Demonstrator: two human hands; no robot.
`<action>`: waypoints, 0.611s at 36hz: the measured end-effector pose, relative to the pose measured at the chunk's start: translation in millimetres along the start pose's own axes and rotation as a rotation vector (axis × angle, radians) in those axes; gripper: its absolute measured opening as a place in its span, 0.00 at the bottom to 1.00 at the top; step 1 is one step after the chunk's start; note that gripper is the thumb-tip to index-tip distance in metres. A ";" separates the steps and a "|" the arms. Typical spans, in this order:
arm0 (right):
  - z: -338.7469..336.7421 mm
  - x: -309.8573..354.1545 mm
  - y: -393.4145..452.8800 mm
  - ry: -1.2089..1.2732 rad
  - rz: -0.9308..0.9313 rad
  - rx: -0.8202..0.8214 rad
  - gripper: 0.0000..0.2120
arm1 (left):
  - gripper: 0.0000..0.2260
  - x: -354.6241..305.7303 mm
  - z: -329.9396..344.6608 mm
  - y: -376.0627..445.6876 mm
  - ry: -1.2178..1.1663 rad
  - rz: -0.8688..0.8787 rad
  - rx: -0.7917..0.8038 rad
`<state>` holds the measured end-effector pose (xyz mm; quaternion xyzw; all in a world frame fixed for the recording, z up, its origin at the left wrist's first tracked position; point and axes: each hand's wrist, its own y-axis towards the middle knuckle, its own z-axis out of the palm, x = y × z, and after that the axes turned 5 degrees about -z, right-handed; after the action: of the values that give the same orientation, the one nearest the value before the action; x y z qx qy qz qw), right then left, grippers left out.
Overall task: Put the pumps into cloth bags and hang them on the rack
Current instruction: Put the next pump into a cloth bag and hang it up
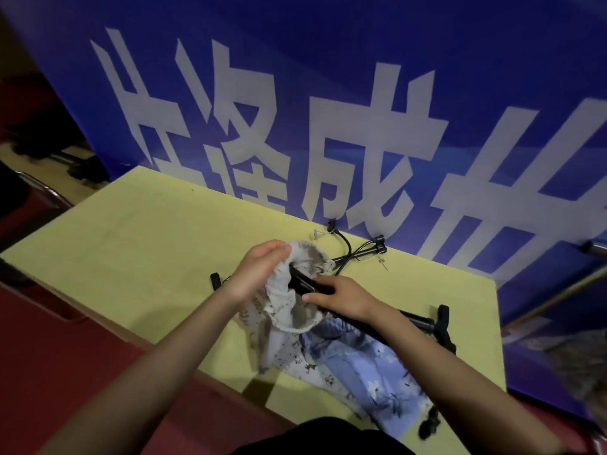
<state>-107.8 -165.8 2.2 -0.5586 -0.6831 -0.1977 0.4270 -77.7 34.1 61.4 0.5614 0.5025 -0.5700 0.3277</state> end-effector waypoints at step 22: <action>-23.2 18.4 -35.0 -0.786 -0.275 0.158 0.35 | 0.23 51.4 10.9 9.7 0.480 -0.382 0.438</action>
<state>-132.2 -182.6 37.1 -0.4605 -0.8752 0.0282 0.1453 -79.9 30.9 8.1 0.6321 0.5268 -0.5668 -0.0394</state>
